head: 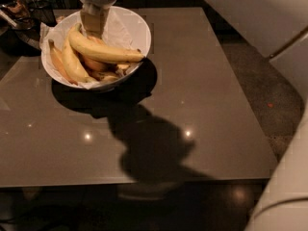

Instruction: Pick banana from white bowl

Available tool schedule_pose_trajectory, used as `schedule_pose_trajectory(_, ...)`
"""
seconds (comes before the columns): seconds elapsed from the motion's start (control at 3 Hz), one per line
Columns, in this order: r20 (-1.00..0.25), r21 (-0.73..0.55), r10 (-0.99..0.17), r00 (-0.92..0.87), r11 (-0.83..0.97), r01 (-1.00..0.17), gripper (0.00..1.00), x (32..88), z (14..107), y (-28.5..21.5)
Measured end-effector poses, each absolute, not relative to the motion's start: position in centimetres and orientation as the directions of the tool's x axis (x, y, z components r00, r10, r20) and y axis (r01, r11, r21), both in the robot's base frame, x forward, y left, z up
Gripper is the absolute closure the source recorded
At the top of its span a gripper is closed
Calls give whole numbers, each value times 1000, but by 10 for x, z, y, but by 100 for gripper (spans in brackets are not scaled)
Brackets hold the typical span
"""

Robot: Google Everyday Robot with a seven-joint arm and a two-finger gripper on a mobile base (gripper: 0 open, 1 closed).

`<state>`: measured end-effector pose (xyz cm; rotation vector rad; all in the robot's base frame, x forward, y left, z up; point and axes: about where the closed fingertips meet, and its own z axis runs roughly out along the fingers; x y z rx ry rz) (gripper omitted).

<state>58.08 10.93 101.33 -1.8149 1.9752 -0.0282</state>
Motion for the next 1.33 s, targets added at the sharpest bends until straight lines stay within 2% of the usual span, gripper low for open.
schedule_pose_trajectory(0.67, -313, -314, -949, -28, 132, -940, 12, 581, 1013, 109)
schedule_pose_trajectory(1.0, -313, -314, -949, -29, 132, -940, 0, 581, 1013, 109)
schedule_pose_trajectory(1.33, -308, -300, -949, -71, 167, -939, 0, 586, 1001, 107)
